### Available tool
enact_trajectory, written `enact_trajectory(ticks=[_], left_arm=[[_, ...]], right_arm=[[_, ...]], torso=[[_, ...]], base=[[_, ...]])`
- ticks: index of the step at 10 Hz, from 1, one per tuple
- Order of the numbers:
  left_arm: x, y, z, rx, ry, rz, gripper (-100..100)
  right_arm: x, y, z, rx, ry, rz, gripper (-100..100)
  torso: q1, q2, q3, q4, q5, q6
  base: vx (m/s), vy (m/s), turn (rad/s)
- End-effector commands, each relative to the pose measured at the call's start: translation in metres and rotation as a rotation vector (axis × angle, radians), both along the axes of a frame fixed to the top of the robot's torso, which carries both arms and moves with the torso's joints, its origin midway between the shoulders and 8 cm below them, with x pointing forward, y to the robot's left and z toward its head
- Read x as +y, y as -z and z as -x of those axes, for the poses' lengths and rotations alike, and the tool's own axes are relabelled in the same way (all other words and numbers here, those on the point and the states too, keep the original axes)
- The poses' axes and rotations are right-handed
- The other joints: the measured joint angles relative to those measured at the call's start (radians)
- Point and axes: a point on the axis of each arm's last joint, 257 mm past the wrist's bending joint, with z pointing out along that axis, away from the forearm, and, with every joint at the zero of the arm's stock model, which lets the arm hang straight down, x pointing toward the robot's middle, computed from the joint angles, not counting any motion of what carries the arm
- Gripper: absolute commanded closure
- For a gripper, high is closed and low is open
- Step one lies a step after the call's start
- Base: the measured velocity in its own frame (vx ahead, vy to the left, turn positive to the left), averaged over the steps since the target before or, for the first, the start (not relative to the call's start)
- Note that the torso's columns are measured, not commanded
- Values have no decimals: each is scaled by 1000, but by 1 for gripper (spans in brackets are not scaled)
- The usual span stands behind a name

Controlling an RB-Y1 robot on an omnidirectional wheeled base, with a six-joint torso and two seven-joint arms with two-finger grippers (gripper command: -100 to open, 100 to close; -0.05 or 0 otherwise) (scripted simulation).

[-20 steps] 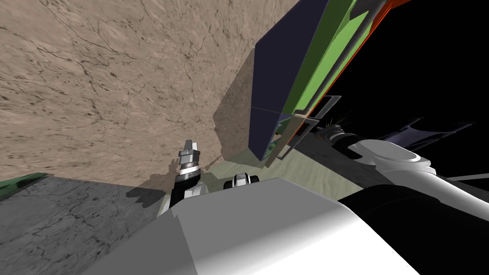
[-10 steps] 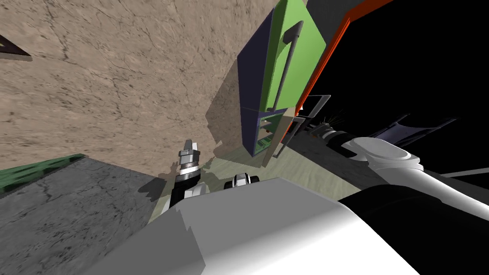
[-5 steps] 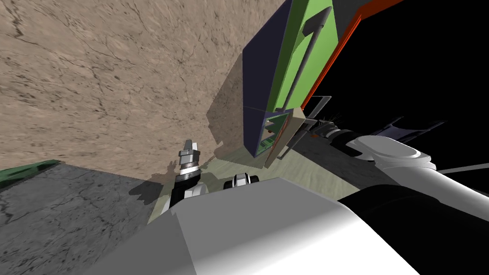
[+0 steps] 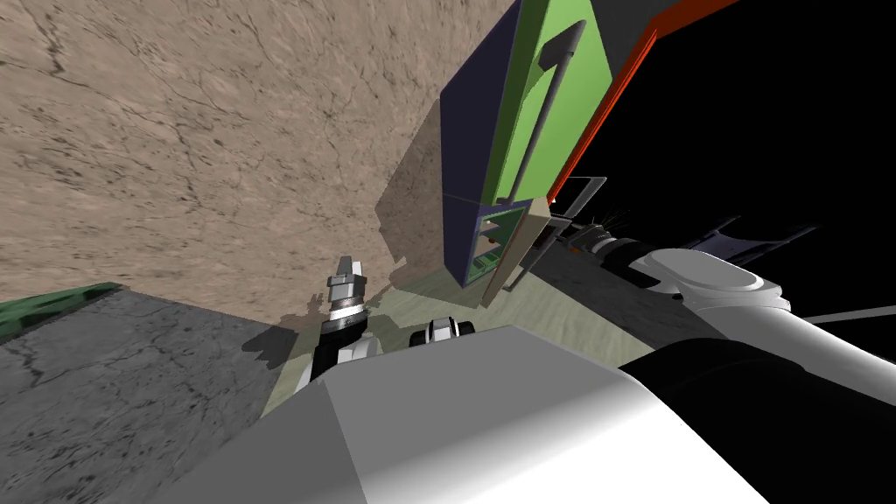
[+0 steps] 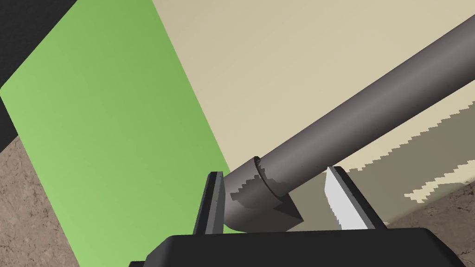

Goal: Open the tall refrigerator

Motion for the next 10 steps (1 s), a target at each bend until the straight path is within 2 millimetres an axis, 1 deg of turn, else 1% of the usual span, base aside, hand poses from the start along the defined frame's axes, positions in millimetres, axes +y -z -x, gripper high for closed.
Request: enact_trajectory(ticks=[1,3,5,7,8,9,10], left_arm=[[0,0,0,0,0,0,0],[0,0,0,0,0,0,0],[0,0,0,0,0,0,0],[0,0,0,0,0,0,0],[0,0,0,0,0,0,0],[0,0,0,0,0,0,0],[0,0,0,0,0,0,0]], right_arm=[[18,-9,-8,-16,-43,10,100],[38,-12,-14,-19,-93,12,100],[59,-15,-19,-21,-142,14,100],[80,-18,-23,-23,-192,18,100],[73,-17,-20,-23,-174,15,100],[74,-17,-21,-22,-178,16,-100],[73,-17,-21,-22,-177,16,-100]], torso=[[2,-3,-2,-2,-1,-2],[6,-8,-5,-3,1,-5],[12,-7,-4,-3,2,-4],[7,-3,-1,-2,-1,-1],[8,-1,1,-2,-1,0],[19,-4,-1,-3,1,1],[23,-5,-2,-4,4,0]], base=[[-153,-317,37],[-192,-332,70],[-188,-324,60],[-174,-377,76],[-80,-170,22],[-16,-39,-6],[-9,-18,-3]])
